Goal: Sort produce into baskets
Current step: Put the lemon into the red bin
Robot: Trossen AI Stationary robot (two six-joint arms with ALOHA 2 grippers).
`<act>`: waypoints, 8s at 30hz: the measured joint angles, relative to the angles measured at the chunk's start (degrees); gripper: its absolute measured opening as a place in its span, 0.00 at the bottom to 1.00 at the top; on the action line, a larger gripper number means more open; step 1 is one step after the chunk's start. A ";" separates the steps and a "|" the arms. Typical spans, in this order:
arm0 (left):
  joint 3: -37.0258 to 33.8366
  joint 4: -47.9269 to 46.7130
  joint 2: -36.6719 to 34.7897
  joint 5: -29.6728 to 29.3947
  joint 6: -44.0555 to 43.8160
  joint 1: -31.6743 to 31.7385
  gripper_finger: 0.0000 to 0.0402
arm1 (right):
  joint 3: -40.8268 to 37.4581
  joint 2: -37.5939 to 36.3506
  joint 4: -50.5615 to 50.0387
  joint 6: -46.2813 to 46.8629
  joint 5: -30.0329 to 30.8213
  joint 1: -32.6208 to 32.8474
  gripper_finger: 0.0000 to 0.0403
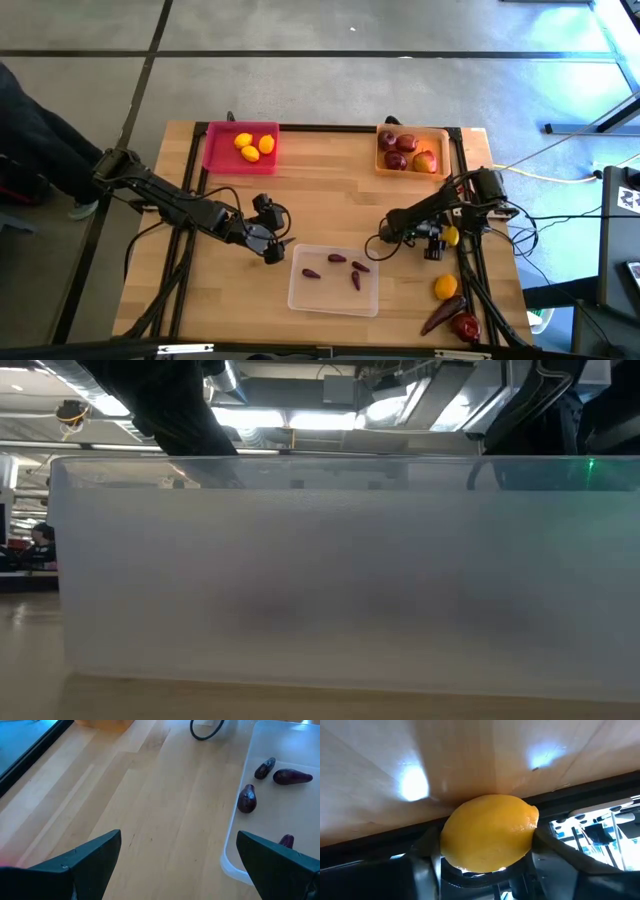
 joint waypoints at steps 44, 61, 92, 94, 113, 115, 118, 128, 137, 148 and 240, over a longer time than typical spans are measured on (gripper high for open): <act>0.00 13.10 0.07 0.00 16.97 0.02 0.98 | 27.65 -15.23 37.77 -1.67 27.85 -0.53 0.40; 0.07 25.35 1.84 -1.39 42.55 -0.27 0.98 | 27.65 -15.21 66.58 -4.00 8.82 -3.04 0.40; 0.00 30.99 2.01 -5.54 43.20 -1.73 0.52 | 27.74 -21.51 59.31 -1.05 1.15 -3.87 0.71; 0.00 30.55 2.01 -5.47 41.11 -1.41 0.54 | 27.74 -24.46 52.71 -0.35 2.50 -3.69 0.75; 0.00 -4.86 -10.30 -4.90 2.91 15.97 0.53 | 24.80 -30.40 18.72 16.94 29.27 6.16 0.79; 0.00 -10.22 -12.80 -4.59 0.68 18.96 0.53 | 23.03 -30.38 17.95 17.80 29.24 6.01 0.79; 0.00 -15.17 -15.85 -3.83 -1.50 23.80 0.53 | 20.30 -30.38 18.39 18.85 29.28 6.01 0.79; 0.02 -21.75 -16.72 -1.62 -2.51 39.96 0.53 | 13.75 -30.36 21.53 20.96 28.92 6.01 0.79; 0.02 -23.23 -9.38 1.97 0.69 51.62 0.53 | 10.78 -30.36 23.42 21.44 28.28 6.01 0.79; 0.02 -23.22 2.73 1.99 6.38 59.01 0.53 | 9.35 -30.36 25.26 21.45 27.84 6.01 0.79; 0.00 -24.08 -11.19 2.21 0.61 34.74 0.76 | 8.38 -22.52 17.22 35.96 8.93 33.88 0.29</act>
